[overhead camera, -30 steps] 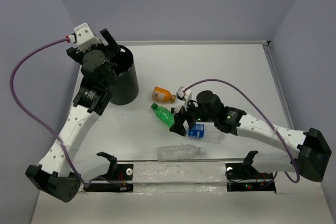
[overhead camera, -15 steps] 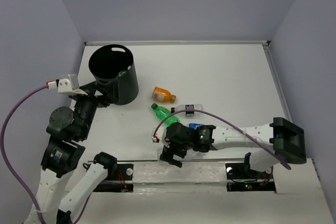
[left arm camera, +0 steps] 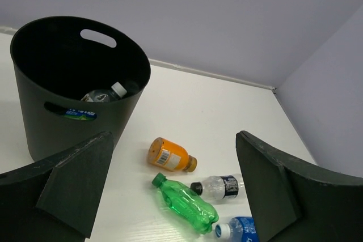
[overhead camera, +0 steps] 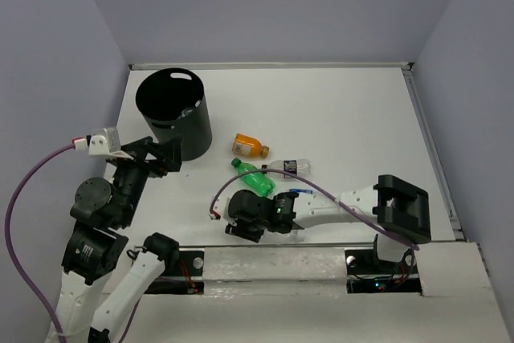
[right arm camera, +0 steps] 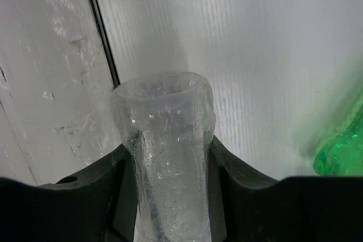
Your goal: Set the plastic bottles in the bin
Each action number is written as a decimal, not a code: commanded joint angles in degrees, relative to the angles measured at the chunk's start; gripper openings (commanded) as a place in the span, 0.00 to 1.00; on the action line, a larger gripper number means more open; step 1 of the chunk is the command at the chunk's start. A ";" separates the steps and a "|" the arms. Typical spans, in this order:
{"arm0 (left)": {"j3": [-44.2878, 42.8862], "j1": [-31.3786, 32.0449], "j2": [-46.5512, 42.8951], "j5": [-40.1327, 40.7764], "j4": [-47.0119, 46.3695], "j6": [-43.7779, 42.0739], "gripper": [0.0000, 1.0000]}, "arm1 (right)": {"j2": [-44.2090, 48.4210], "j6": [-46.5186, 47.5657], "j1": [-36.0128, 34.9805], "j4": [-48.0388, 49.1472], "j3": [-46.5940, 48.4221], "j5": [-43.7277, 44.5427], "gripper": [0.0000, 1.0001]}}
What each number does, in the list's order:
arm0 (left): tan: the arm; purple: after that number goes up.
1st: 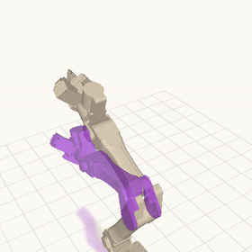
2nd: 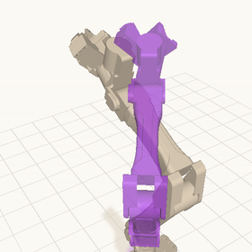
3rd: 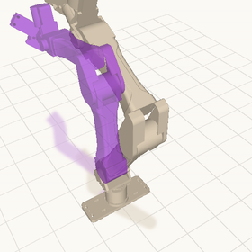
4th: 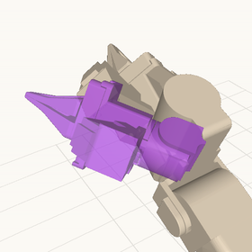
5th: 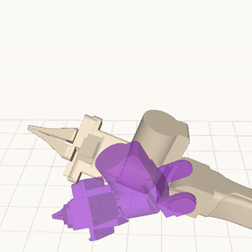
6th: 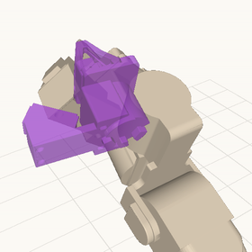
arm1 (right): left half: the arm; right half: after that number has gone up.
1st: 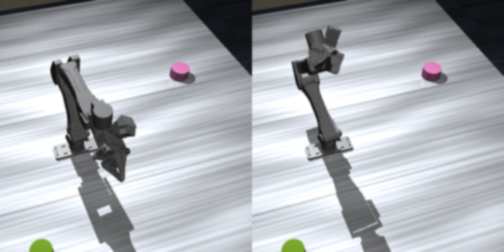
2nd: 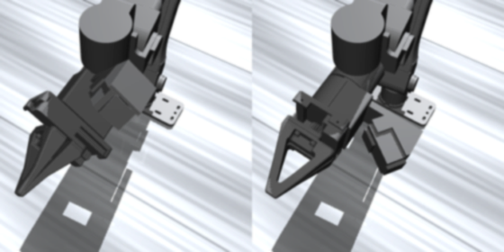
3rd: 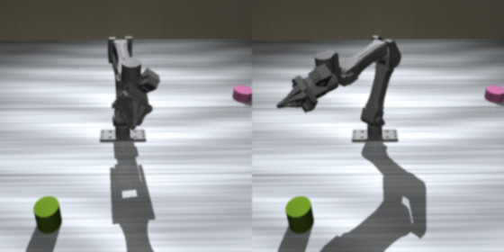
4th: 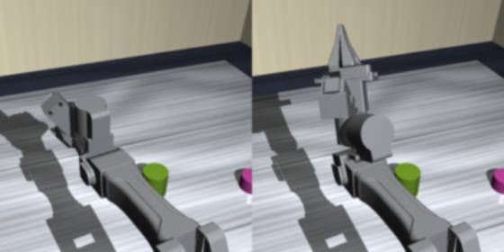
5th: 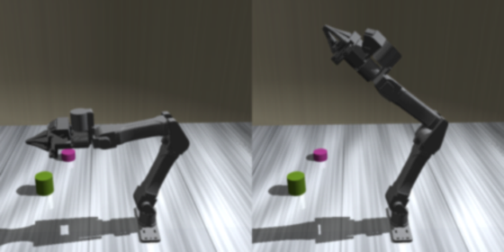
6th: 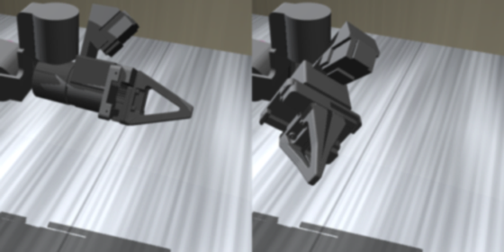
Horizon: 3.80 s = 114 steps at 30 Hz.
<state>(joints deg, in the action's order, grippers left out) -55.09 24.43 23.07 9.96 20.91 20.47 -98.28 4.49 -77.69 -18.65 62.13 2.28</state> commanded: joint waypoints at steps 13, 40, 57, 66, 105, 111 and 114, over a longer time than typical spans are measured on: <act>15.62 0.10 -8.21 10.07 -12.38 1.77 0.99 | 11.29 3.68 10.09 41.04 21.71 11.16 0.29; 16.33 5.37 -12.44 11.67 -9.92 2.65 0.98 | -34.53 -12.40 23.46 52.67 67.88 0.34 0.85; 20.19 5.72 1.25 -3.61 -14.46 18.35 0.99 | 18.89 -13.28 30.93 31.52 -3.10 6.58 0.65; 23.28 10.11 25.95 1.55 -31.09 26.29 0.99 | 37.36 -20.66 30.93 24.55 -21.69 11.78 0.31; -6.87 13.10 79.23 21.33 -30.05 27.35 0.85 | 40.54 -19.26 30.93 29.38 -30.84 -16.87 0.73; -9.77 13.10 82.13 23.79 -30.92 24.36 0.77 | 42.82 -19.43 30.93 31.13 -31.81 -17.40 0.74; -10.65 13.02 84.32 23.62 -31.19 23.21 0.70 | 43.61 -19.52 30.93 31.22 -31.81 -16.79 0.77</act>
<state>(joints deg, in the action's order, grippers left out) -62.78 37.28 105.65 29.82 -8.64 46.04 -56.88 -15.20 -46.26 8.54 30.15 -14.02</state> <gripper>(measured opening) 0.730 0.760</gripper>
